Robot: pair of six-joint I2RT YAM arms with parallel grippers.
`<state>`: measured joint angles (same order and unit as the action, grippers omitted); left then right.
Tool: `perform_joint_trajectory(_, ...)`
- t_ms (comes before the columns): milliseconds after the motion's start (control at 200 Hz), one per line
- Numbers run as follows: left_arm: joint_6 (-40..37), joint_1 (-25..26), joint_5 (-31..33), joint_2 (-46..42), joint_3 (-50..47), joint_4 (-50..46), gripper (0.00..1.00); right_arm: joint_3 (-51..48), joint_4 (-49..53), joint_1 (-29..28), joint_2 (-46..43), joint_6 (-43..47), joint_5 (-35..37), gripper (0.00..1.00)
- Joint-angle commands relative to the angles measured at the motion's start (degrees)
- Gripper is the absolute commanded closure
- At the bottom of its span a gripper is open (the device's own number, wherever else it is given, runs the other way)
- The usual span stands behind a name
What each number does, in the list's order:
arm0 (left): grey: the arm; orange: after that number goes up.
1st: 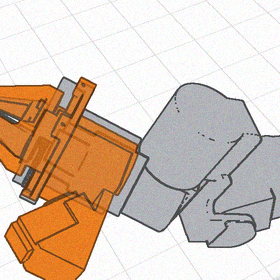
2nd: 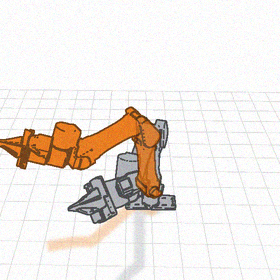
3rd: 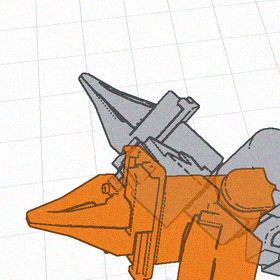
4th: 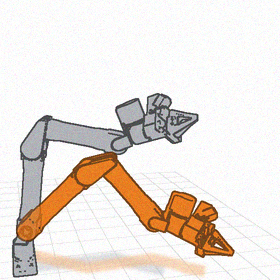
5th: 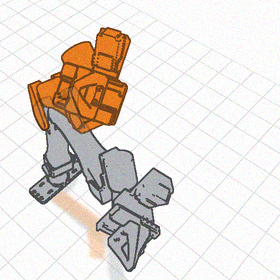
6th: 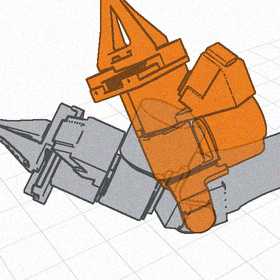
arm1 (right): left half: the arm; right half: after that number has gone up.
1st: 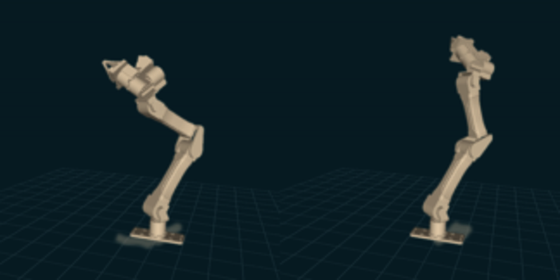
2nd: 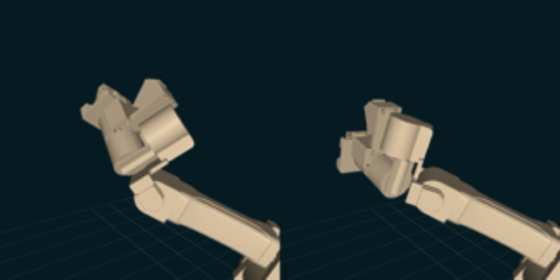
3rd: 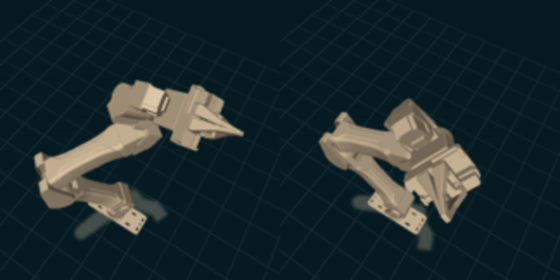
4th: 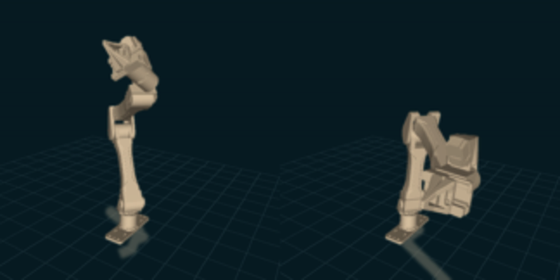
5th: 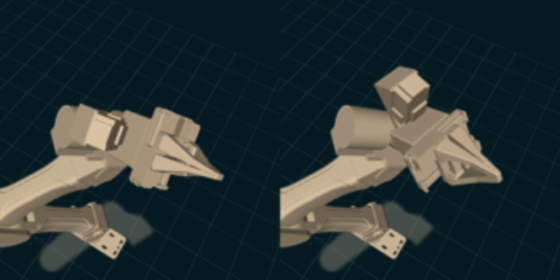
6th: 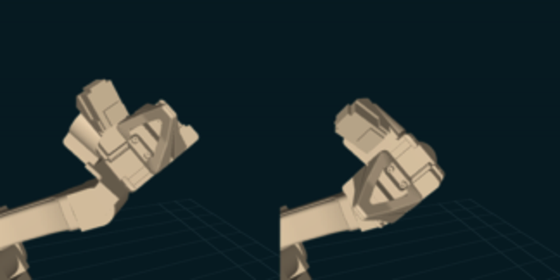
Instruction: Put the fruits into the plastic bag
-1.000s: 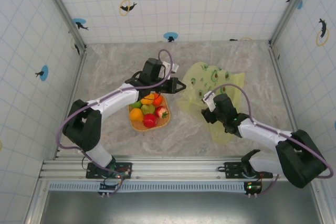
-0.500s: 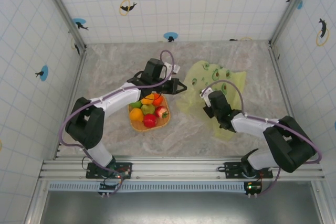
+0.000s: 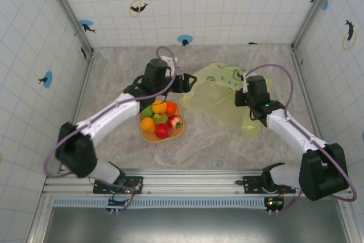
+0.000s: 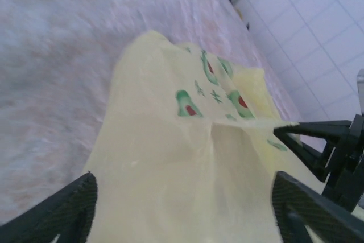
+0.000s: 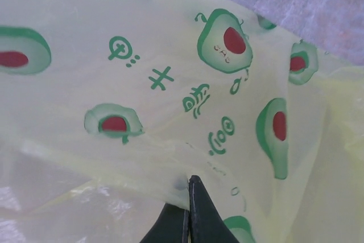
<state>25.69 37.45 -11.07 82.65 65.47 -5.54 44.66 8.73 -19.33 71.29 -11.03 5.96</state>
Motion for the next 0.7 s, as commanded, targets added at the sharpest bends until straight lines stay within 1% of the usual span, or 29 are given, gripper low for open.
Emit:
perform_joint_trajectory(0, -1.91, 6.10, 14.58, -6.21, -4.64, 0.06, 0.10, 4.17, 6.25, 1.60, -0.14, -7.92, -8.49, 1.00)
perform_joint_trajectory(75, -3.66, 10.43, 22.17, -7.10, -5.68, -1.32, 0.05, 6.46, 7.69, 2.04, 0.96, -8.78, -10.02, 1.00)
perform_joint_trajectory(160, -4.81, 12.24, 26.43, -5.78, -5.76, -3.31, 0.02, 8.27, 8.61, 2.13, 1.87, -9.10, -10.87, 1.00)
perform_joint_trajectory(255, -6.66, 12.29, 27.90, -3.17, -4.59, -5.33, 0.02, 9.52, 9.09, 2.27, 2.10, -9.07, -11.32, 1.00)
perform_joint_trajectory(385, -9.76, 12.29, 32.89, 0.89, -3.00, -5.45, 0.03, 10.47, 9.58, 2.59, 2.01, -8.46, -11.75, 1.00)
perform_joint_trajectory(405, -12.01, 12.27, 33.41, 1.60, -2.51, -5.33, 0.02, 10.68, 9.82, 2.58, 2.01, -8.22, -11.84, 1.00)
perform_joint_trajectory(505, -16.22, 12.19, 33.59, 5.34, -0.69, -2.50, 0.03, 11.27, 10.73, 2.73, 1.63, -6.68, -12.30, 1.00)
perform_joint_trajectory(566, -17.36, 11.79, 34.25, 8.10, 1.04, -1.67, 0.06, 11.48, 11.15, 2.80, 1.02, -5.11, -12.55, 1.00)
perform_joint_trajectory(611, -17.77, 11.23, 34.16, 10.20, 2.61, -1.66, 0.10, 11.59, 11.54, 2.95, 0.43, -4.10, -12.53, 1.00)
perform_joint_trajectory(651, -17.78, 10.53, 33.65, 11.70, 3.94, -1.65, 0.16, 11.74, 11.93, 3.14, -0.10, -2.66, -12.72, 1.00)
perform_joint_trajectory(696, -17.61, 9.74, 31.36, 12.89, 4.69, -1.14, 0.25, 11.64, 12.06, 3.24, -0.79, -1.26, -12.63, 1.00)
